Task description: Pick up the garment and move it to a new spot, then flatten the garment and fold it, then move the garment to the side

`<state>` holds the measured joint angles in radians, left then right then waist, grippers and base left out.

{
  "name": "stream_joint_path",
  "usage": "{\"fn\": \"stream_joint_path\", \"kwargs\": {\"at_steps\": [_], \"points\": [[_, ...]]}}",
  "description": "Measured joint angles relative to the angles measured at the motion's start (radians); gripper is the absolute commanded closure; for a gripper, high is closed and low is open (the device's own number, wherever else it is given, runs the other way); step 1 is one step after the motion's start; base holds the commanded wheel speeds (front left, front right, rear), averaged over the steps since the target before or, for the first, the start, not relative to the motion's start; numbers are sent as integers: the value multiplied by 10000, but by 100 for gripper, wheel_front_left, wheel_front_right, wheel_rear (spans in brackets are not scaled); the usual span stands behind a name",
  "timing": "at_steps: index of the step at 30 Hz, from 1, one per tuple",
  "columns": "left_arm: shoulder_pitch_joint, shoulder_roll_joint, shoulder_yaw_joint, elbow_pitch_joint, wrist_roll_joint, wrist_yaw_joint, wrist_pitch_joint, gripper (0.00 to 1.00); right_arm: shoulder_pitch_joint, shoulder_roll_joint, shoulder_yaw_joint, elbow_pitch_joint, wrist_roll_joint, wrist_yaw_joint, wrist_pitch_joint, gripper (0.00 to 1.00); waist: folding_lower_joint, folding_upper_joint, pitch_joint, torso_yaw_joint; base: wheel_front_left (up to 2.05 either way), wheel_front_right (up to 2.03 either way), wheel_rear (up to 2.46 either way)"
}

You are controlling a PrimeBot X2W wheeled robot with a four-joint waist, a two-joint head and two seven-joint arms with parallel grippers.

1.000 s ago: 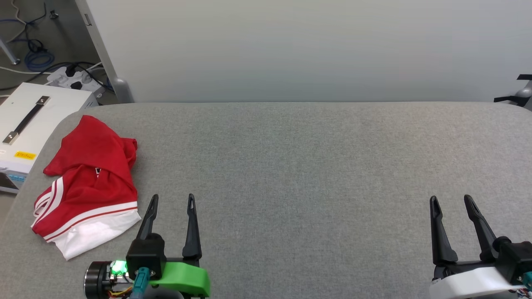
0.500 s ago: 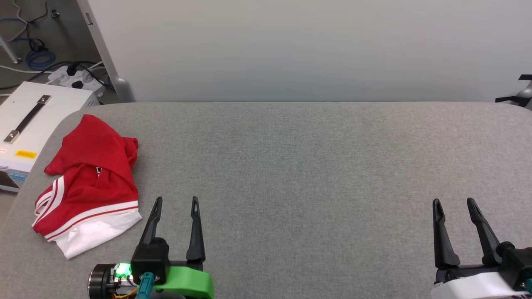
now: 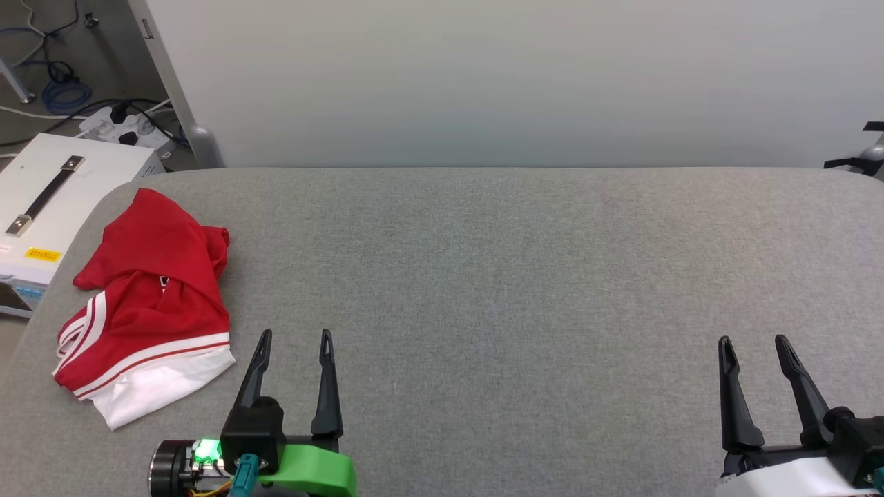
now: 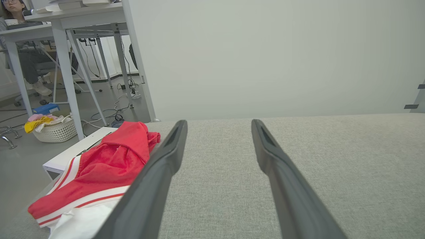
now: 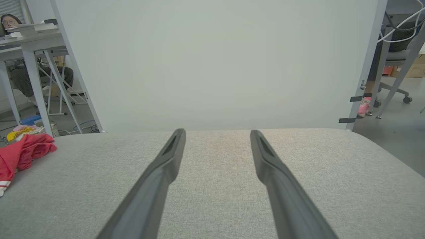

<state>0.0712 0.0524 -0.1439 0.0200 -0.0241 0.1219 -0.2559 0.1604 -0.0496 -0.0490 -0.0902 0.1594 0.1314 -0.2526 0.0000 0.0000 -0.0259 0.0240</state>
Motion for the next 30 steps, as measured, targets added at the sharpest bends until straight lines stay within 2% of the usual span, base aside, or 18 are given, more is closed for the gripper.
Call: {"fn": "stream_joint_path", "kwargs": {"at_steps": [15,25,30], "points": [[-15,0,36,50,-4,35,0,0,-1,0,46,-13,2,0,0,0,0,0,157,415,0,0,0],[-121,0,192,109,-33,65,-2,0,-32,2,274,-61,-4,0,-2,0,0,0,406,1352,0,0,0],[-182,0,213,163,-52,69,0,0,-61,4,481,-82,-6,0,-17,0,0,0,532,2091,0,0,0]]}}
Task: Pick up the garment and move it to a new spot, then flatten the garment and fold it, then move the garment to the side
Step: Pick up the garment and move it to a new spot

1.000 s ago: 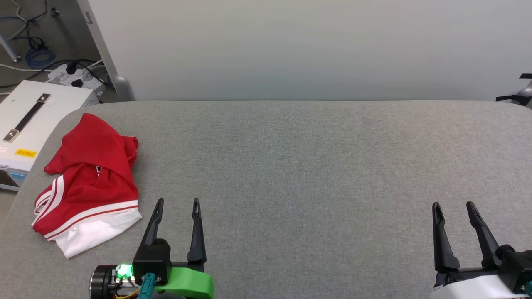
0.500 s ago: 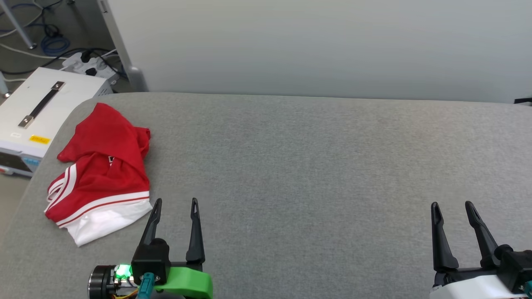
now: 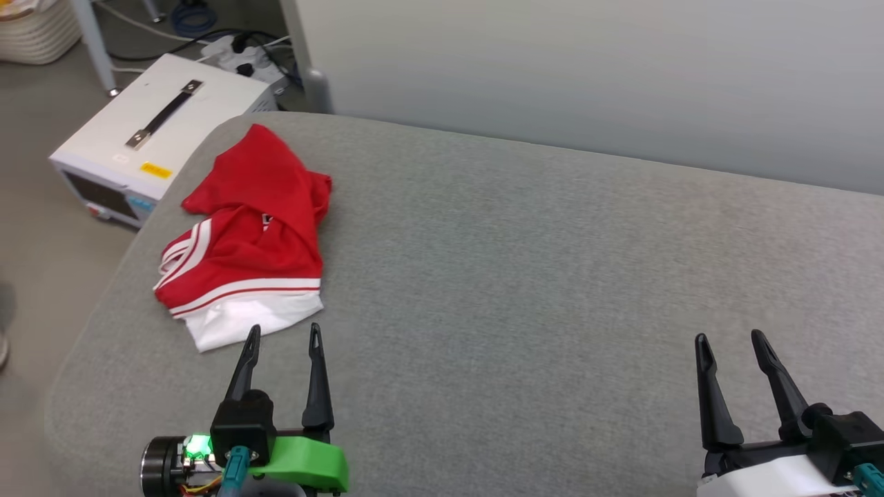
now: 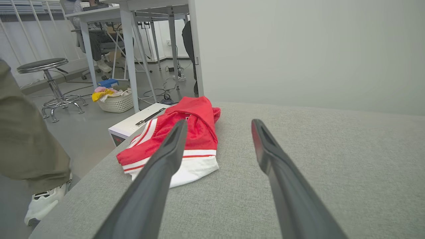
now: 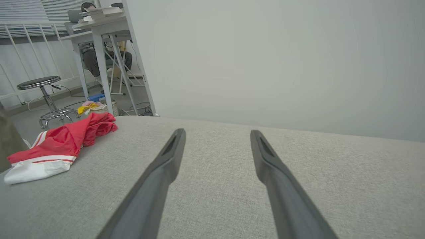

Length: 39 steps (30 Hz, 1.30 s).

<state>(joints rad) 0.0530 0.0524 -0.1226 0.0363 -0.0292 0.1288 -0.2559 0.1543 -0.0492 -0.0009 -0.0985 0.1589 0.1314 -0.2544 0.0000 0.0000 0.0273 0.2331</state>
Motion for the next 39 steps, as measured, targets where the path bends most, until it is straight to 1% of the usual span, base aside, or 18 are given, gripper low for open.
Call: {"fn": "stream_joint_path", "kwargs": {"at_steps": [7,14,19,23,25,28,32,37,39], "points": [[-26,0,19,54,-71,27,0,0,-50,0,117,-4,-4,0,-13,0,0,0,95,837,0,0,0],[-30,2,75,150,-159,29,-2,0,-136,4,238,-6,-48,0,-13,0,0,0,171,1512,0,0,0],[-44,2,94,219,-301,75,0,0,-138,4,313,-6,-50,0,-13,0,0,0,231,1777,0,0,0],[-430,2,255,305,-683,23,-2,0,-179,2,391,-8,-82,0,-13,0,0,0,356,1790,0,0,0],[-871,2,449,374,-750,-128,0,0,-265,4,447,-35,-150,0,-13,0,0,0,452,1755,0,0,0],[-1835,31,974,543,-769,-474,0,0,-511,8,527,-138,-316,0,-15,0,0,0,671,1663,0,0,0],[-3433,222,1877,855,-1058,-1101,-2,0,-874,6,531,-330,-623,0,-15,0,0,0,1085,1464,0,0,0],[-5590,922,2654,1586,-1308,-1954,-2,0,-1320,6,564,-568,-836,0,-15,0,0,0,1698,1132,0,0,0],[-6362,1246,2742,2040,-1342,-2171,-4,0,-1485,8,587,-688,-930,0,-17,0,0,0,1956,1008,0,0,0]]}}
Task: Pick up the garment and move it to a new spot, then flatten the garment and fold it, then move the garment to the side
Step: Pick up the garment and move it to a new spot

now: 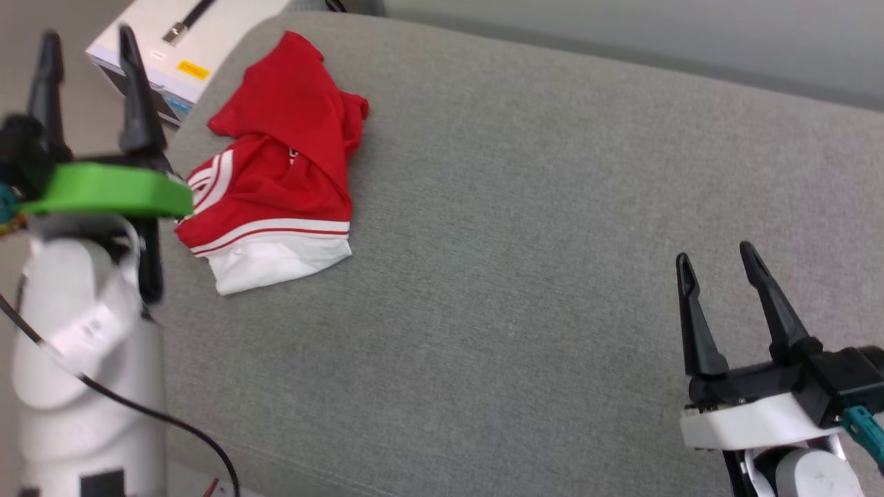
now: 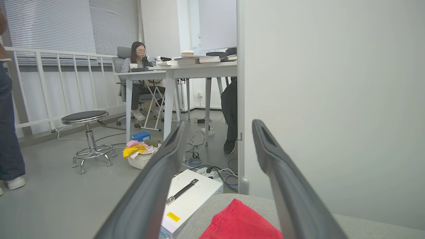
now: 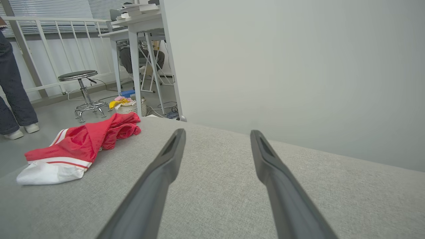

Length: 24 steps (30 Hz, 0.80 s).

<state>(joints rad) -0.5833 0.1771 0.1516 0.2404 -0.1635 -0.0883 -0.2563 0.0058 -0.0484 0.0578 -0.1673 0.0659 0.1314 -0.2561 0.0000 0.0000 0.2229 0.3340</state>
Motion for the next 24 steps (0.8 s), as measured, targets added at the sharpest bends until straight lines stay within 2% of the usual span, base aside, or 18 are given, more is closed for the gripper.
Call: {"fn": "stream_joint_path", "kwargs": {"at_steps": [1,3,6,10,14,15,20,24], "points": [[-1154,562,-90,972,-301,-249,0,0,-266,0,-42,-188,-142,0,-10,0,0,0,428,-175,0,0,0],[-1919,995,-380,1789,-686,-343,368,0,-444,2,-63,-336,-232,0,-10,0,0,0,747,-287,0,0,0],[-2776,1517,-1053,2627,-1534,-366,1553,0,-680,4,-117,-535,-345,0,-12,0,1,0,1198,-428,0,0,0],[-3568,2272,-2414,3239,-3304,-393,3950,0,-980,-23,-174,-775,-449,0,-12,0,1,0,1801,-584,0,0,0],[-3846,3064,-3484,3591,-4637,-395,6027,0,-1201,-161,-219,-920,-462,0,-12,0,1,0,2341,-701,0,0,0],[-3911,3388,-4017,3643,-5147,-395,6869,0,-1293,-222,-238,-976,-472,0,-12,0,2,0,2565,-750,0,0,0],[-3919,3979,-5404,3647,-6134,-395,8598,0,-1416,-322,-332,-1091,-535,0,-12,0,2,1,3043,-858,0,0,0],[-3916,4201,-6224,4038,-6309,-395,9356,0,-1486,-395,-364,-1124,-545,0,-12,0,1,0,3325,-904,0,0,0]]}}
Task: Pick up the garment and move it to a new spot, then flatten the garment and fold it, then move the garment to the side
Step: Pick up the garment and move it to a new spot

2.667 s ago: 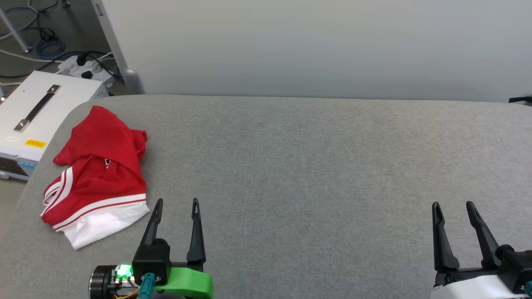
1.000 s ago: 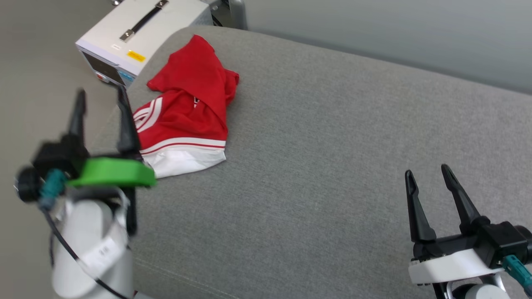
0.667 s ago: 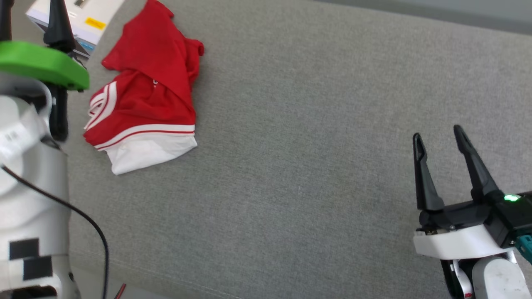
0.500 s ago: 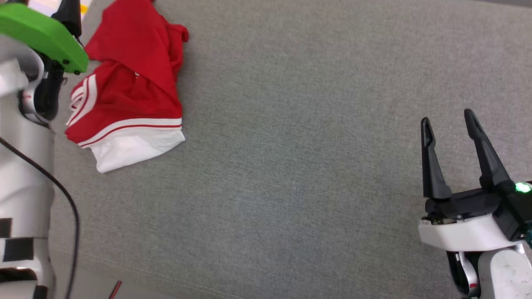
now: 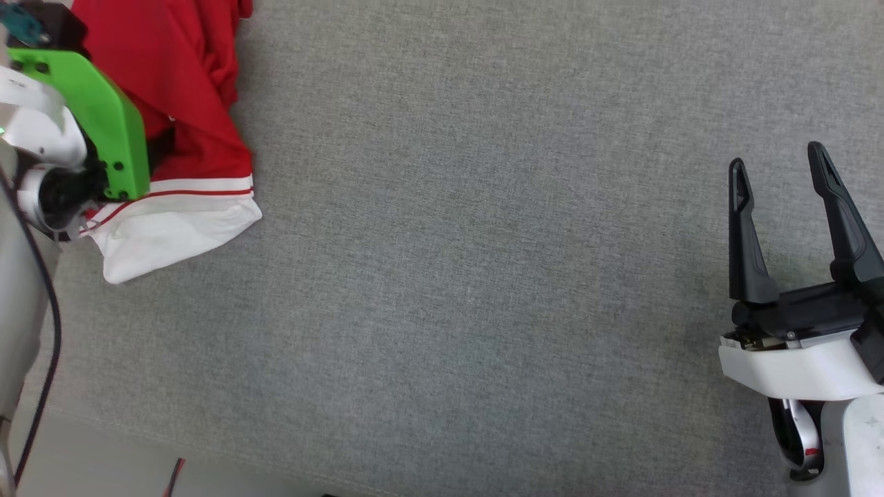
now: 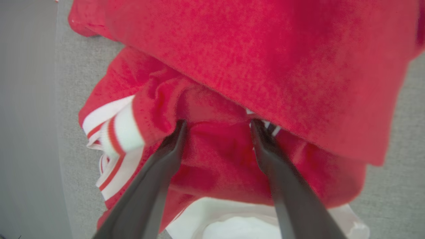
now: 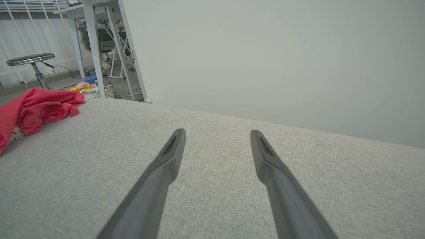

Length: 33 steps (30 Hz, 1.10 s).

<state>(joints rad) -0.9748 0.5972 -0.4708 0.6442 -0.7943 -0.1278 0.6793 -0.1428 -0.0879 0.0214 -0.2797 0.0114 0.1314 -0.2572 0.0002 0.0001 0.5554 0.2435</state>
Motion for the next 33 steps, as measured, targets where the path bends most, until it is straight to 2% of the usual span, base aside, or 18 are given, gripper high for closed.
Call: {"fn": "stream_joint_path", "kwargs": {"at_steps": [12,13,14,18,24,33], "points": [[-783,-280,-1680,1241,-556,0,303,0,-283,-134,69,-10,17,0,0,0,-2,1,540,-57,0,0,0],[-853,-276,-1829,1298,-571,0,301,73,-287,-132,56,-10,23,0,0,0,-2,1,544,-74,0,0,0],[-898,-274,-1942,1321,-589,0,290,100,-287,-130,48,-6,31,0,0,0,-2,1,538,-84,0,0,0],[-978,-263,-2631,1381,-786,-2,-598,100,-287,-52,10,81,151,0,0,0,-2,0,266,-92,0,0,0],[-1025,27,-3377,926,-545,-4,-2502,100,-210,186,10,226,293,0,-2,0,-1,-1,-391,-95,0,0,0],[-1945,410,-4410,-539,-347,-4,-3791,100,205,359,-75,362,546,0,-17,0,-1,0,-1606,-164,0,0,0]]}}
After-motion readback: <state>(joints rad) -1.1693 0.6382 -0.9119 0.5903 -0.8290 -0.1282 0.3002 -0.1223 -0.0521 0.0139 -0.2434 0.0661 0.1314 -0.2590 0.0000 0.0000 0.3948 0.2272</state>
